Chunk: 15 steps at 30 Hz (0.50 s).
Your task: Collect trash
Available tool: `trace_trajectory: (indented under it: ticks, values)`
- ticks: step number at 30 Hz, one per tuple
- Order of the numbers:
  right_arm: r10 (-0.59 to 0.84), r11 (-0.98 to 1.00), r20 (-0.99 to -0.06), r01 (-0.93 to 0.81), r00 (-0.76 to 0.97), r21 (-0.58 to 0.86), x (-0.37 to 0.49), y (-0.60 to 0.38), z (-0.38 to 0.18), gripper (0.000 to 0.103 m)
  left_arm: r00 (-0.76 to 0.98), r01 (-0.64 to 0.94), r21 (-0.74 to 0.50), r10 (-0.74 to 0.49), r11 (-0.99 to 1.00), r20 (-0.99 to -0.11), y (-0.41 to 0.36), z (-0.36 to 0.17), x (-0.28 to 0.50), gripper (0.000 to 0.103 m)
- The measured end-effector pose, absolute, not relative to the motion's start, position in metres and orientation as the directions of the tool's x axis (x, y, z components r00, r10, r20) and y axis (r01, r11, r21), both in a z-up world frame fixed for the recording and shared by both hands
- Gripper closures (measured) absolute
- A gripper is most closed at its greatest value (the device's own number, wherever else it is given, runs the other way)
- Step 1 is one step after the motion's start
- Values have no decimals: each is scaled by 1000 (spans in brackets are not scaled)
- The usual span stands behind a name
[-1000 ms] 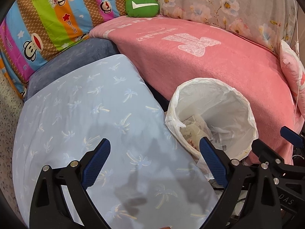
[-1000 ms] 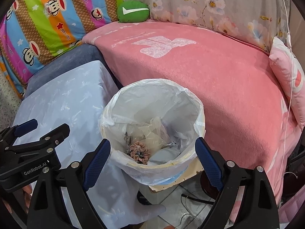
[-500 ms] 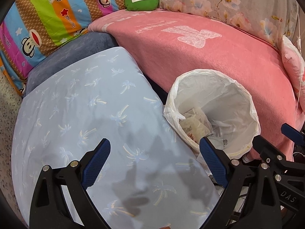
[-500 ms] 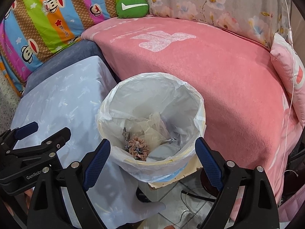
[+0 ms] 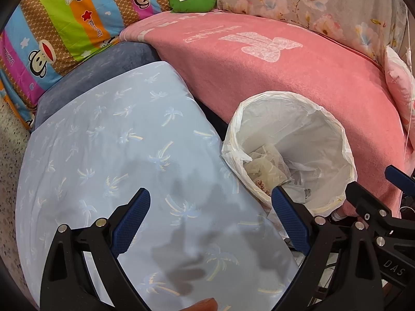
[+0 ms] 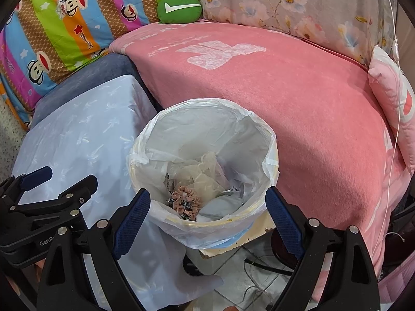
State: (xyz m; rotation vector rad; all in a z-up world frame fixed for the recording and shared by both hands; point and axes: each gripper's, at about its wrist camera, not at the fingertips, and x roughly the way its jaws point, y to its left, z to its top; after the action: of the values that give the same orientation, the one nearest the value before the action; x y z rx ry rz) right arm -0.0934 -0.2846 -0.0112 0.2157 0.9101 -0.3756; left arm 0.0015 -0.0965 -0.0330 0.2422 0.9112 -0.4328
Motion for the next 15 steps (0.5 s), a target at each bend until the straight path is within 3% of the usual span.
trace_trajectory:
  ticks: [15]
  values:
    - [-234, 911, -791, 412, 566, 25, -97, -286, -11, 16, 550, 450, 33, -248, 892, -798, -99, -32, -2, 13]
